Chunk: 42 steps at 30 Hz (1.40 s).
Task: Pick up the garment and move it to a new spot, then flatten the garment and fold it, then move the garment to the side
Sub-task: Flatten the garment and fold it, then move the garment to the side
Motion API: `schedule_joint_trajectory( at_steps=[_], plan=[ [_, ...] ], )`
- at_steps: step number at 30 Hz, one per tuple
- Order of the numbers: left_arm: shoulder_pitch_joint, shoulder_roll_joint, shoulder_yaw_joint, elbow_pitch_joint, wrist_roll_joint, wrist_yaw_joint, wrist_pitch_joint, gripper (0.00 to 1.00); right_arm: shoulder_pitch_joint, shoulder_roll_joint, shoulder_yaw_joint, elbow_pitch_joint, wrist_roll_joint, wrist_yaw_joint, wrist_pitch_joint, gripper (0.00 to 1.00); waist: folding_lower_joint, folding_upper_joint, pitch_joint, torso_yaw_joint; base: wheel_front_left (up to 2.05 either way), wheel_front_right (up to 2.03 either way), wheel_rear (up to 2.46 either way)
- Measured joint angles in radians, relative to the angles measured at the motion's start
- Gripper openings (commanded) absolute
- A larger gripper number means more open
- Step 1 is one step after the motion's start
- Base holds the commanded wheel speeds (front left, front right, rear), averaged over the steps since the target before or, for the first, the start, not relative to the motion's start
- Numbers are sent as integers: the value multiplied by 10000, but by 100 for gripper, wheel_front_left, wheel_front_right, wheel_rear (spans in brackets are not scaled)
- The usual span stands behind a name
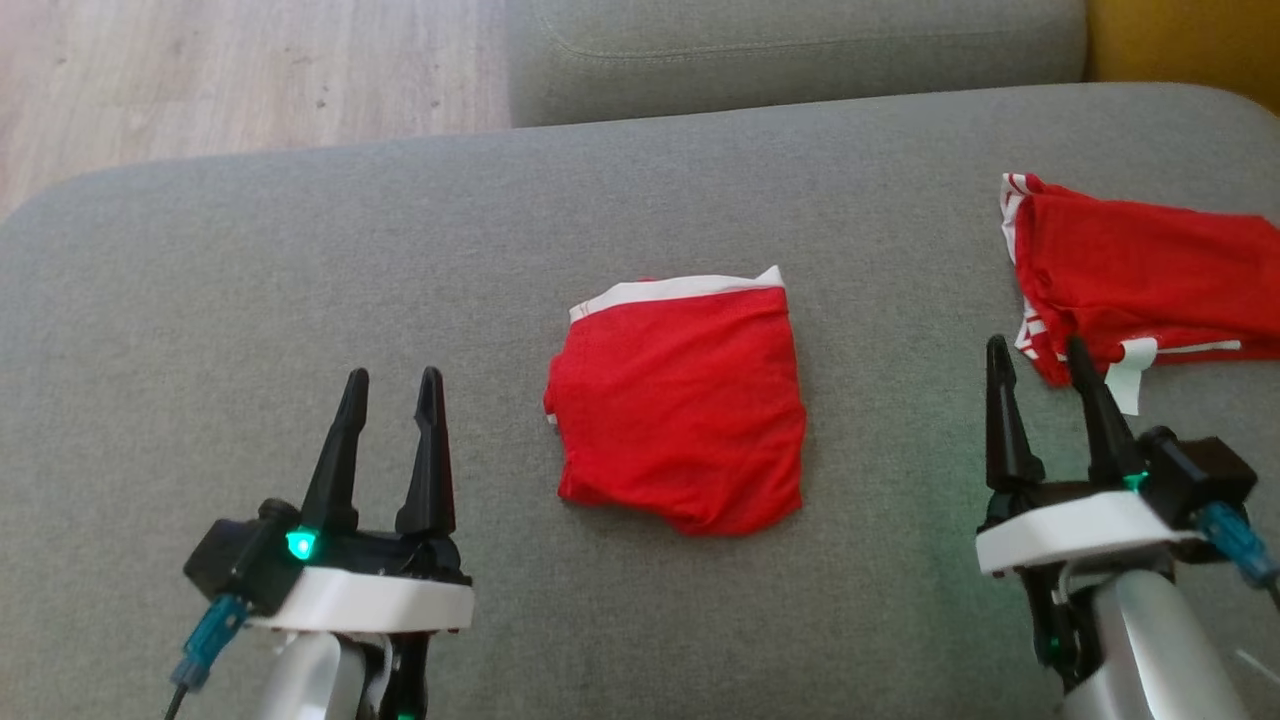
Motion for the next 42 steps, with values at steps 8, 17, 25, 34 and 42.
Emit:
schedule_joint_trajectory(
  at_steps=[8, 17, 25, 34, 42],
  plan=[
    [196, -8, 127, 113, 0, 0, 0, 100, 478, 86, 92, -364, 36, 0, 0, 100, 0, 0, 72, -61, 0, 0, 0],
    [99, -25, -176, 180, 0, -23, 0, 100, 166, 86, 477, -706, -104, 0, 4, 0, -1, 0, 424, 340, 0, 0, 0],
    [-539, -58, -727, 395, -13, -73, 0, 100, -1179, 75, 1250, -382, -863, 0, 623, 0, 0, 0, 973, 1336, 0, 0, 0],
    [-779, -115, -920, 545, -123, -73, 2, 100, -2507, 67, 326, 3133, -2182, 0, 1592, 0, 1, 0, 1694, 2786, 0, 0, 0],
    [-876, -146, -947, 708, -209, -73, 2, 100, -3084, 13, 447, 4207, -1615, 0, 711, 0, 0, 0, 1651, 3115, 0, 0, 0]
  ],
)
